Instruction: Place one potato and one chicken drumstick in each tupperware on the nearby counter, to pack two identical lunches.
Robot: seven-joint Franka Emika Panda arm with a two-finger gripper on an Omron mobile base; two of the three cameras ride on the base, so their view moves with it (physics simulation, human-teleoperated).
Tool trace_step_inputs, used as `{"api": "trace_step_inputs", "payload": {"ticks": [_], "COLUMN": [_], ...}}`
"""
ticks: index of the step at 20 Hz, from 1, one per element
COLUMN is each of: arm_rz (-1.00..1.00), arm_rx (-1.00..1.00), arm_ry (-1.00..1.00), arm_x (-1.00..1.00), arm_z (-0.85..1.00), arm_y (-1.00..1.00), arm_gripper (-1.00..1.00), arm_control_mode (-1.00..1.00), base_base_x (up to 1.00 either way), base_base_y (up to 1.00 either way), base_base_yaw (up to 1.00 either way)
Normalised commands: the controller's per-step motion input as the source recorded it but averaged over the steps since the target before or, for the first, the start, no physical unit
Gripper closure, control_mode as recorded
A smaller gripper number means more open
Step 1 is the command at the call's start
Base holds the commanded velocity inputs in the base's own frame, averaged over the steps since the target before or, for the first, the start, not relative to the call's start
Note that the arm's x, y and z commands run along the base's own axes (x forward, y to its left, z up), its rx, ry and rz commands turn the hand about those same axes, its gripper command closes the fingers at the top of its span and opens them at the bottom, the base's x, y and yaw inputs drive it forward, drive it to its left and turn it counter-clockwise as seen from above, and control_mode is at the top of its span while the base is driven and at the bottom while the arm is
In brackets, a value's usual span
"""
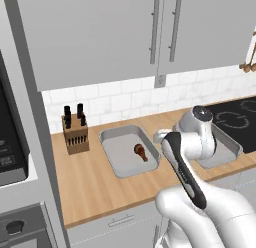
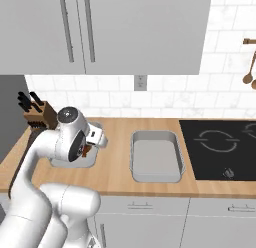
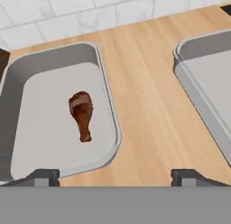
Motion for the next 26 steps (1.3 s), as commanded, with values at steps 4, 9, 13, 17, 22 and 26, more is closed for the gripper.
{"api": "trace_step_inputs", "payload": {"ticks": [4,9,13,17,22,26], "arm_rz": [0.00,0.00,0.00,0.00,0.00,0.00], "arm_rx": [0.02,0.00,0.00,0.00,0.00,0.00], "arm_ry": [-0.21,-0.05,0.00,0.00,0.00,0.00], "arm_x": [-0.97,-0.20,0.00,0.00,0.00,0.00], "arm_z": [0.01,-0.01,0.00,0.00,0.00,0.00], "arm_y": [-0.14,0.00,0.00,0.00,0.00,0.00], "arm_gripper": [-1.00,-1.00,-1.00,-1.00,-1.00,-1.00], "arm_control_mode": [-1.00,1.00,1.00,1.00,1.00,1.00], "base_base_x": [0.00,-0.80,-1.00,-1.00,-1.00,-1.00], "base_base_y": [0.00,0.19,0.59,0.89,0.89,0.72], "base_base_yaw": [0.00,0.02,0.05,0.09,0.12,0.08]}}
